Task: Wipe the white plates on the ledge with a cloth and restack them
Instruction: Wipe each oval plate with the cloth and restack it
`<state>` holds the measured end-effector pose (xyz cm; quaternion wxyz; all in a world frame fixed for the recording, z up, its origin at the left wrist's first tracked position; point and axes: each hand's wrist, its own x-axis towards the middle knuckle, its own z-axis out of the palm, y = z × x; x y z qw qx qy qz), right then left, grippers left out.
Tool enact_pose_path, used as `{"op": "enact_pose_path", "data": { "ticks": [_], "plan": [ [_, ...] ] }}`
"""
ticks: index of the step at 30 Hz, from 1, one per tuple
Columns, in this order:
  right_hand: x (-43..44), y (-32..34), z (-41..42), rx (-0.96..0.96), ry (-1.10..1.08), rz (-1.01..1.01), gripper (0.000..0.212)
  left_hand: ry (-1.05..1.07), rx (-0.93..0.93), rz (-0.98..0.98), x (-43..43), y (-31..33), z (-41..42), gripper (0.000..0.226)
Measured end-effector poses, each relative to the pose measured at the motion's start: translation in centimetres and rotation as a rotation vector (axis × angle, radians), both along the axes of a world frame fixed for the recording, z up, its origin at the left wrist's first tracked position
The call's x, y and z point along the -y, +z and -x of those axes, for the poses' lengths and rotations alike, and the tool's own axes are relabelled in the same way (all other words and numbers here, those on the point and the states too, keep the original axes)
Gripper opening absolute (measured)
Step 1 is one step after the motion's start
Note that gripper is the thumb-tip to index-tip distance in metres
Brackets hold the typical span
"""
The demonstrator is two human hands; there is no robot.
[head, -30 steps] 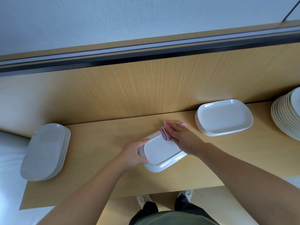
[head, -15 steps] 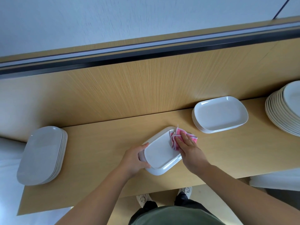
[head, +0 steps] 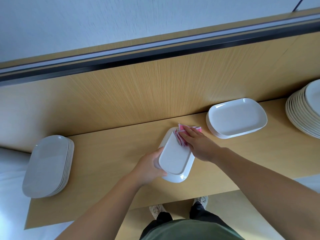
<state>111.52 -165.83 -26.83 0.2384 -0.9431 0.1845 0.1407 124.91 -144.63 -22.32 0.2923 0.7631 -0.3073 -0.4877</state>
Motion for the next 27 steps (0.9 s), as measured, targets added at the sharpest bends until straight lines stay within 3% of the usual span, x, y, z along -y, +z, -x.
{"op": "enact_pose_path", "data": {
  "ticks": [3, 10, 19, 25, 27],
  "plan": [
    [-1.1, 0.2, 0.6, 0.056, -0.116, -0.043, 0.052, 0.061, 0.02, -0.021, -0.1, -0.3, 0.2, 0.094],
    [-4.1, -0.7, 2.3, 0.058, -0.346, -0.126, 0.052, 0.138, -0.033, -0.043, 0.1, -1.4, 1.2, 0.096],
    [-7.1, -0.4, 4.4, 0.107, -0.358, -0.2, 0.052, 0.252, -0.041, 0.024, 0.7, -1.3, 3.4, 0.092],
    [-7.1, 0.2, 5.2, 0.086, -0.27, -0.181, 0.051, 0.242, 0.02, 0.022, 0.9, -1.4, 4.3, 0.064],
    [-6.6, 0.8, 5.0, 0.081, -0.248, -0.158, 0.05, 0.27, -0.005, 0.01, 0.7, -1.7, 4.2, 0.07]
  ]
}}
